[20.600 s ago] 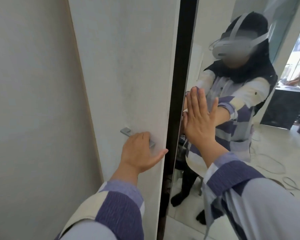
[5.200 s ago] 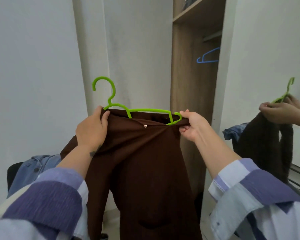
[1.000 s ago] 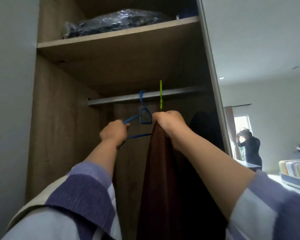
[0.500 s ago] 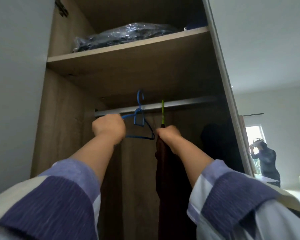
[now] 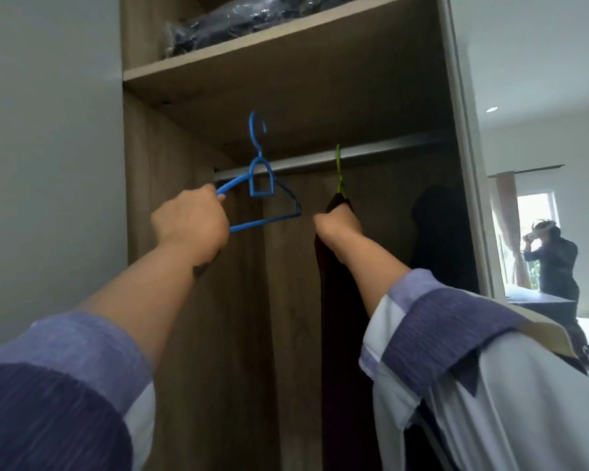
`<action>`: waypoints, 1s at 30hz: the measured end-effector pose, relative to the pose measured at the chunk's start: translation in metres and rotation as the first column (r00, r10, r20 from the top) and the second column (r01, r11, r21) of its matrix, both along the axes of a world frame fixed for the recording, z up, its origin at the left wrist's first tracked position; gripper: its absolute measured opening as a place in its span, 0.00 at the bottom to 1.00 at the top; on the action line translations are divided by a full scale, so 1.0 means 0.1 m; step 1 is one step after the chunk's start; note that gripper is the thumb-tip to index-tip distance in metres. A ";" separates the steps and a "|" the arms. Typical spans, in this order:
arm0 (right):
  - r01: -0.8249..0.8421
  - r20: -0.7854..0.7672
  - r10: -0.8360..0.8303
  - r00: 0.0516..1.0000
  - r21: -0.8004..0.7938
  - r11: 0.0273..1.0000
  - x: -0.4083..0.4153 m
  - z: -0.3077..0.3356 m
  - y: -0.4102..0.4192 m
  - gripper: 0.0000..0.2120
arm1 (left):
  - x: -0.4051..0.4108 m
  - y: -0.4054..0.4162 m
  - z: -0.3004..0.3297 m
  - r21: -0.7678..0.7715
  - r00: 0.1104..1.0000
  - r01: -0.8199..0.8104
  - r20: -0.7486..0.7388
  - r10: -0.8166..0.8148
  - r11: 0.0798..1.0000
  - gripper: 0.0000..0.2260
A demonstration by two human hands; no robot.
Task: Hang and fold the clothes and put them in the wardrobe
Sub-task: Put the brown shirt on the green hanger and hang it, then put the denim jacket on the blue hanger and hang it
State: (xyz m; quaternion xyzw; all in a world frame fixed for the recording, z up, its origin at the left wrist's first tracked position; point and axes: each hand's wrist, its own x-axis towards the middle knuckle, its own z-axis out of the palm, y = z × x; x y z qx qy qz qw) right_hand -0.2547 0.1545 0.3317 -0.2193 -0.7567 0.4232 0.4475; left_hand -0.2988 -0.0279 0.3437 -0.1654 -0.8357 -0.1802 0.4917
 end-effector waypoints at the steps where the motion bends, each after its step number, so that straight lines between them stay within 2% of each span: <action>1: 0.027 0.021 -0.028 0.999 0.025 0.999 0.03 -0.04 -0.06 0.25 | 0.04 -0.04 -0.06 -0.013 1.000 -0.001 0.004 0.001 1.000 0.13; 7: 0.040 0.060 -0.048 0.997 0.125 0.991 0.24 -0.28 -0.47 0.29 | 0.48 -0.31 -0.60 0.015 0.997 -0.028 0.079 0.026 1.000 0.15; 9: 0.105 0.005 -0.109 0.994 0.227 0.968 0.32 -0.44 -0.62 0.27 | 0.67 -0.36 -0.87 0.002 0.991 -0.056 0.122 0.055 0.998 0.15; 11: 0.098 -0.081 -0.077 0.994 0.305 0.947 0.41 -0.63 -0.78 0.23 | 0.88 -0.38 -1.16 -0.017 0.980 -0.101 0.170 0.102 0.995 0.15; 12: 0.019 -0.088 0.009 0.996 0.306 0.952 0.46 -0.74 -0.87 0.22 | 1.00 -0.39 -1.31 -0.021 0.973 -0.128 0.194 0.129 0.992 0.15; 14: -0.244 -0.038 0.256 0.966 0.199 0.949 0.53 -0.94 -1.03 0.20 | 1.27 -0.39 -1.59 -0.035 0.953 -0.191 0.235 0.194 0.981 0.15; 17: -0.530 0.076 0.531 0.844 -0.029 0.847 0.72 -1.27 -1.24 0.18 | 1.76 -0.39 -1.98 -0.049 0.909 -0.291 0.296 0.292 0.955 0.14; 19: -0.605 0.089 0.613 0.785 -0.100 0.790 0.89 -1.50 -1.33 0.17 | 2.09 -0.39 -2.22 -0.044 0.875 -0.349 0.343 0.342 0.936 0.14; 22: -0.672 0.147 0.683 0.715 -0.124 0.730 1.15 -1.82 -1.43 0.14 | 2.61 -0.35 -2.57 -0.047 0.814 -0.420 0.422 0.399 0.906 0.14; 26: -0.739 0.238 0.753 0.614 -0.162 0.654 1.37 -2.20 -1.57 0.07 | 3.19 -0.34 -2.86 -0.124 0.716 -0.451 0.541 0.441 0.884 0.15; 28: -0.750 0.274 0.752 0.599 -0.139 0.647 1.53 -2.31 -1.64 0.05 | 3.39 -0.41 -2.92 -0.109 0.685 -0.382 0.634 0.360 0.918 0.20; 30: -0.764 0.323 0.741 0.588 -0.077 0.640 1.84 -2.38 -1.67 0.10 | 3.61 -0.52 -2.97 -0.003 0.648 -0.322 0.728 0.222 0.947 0.24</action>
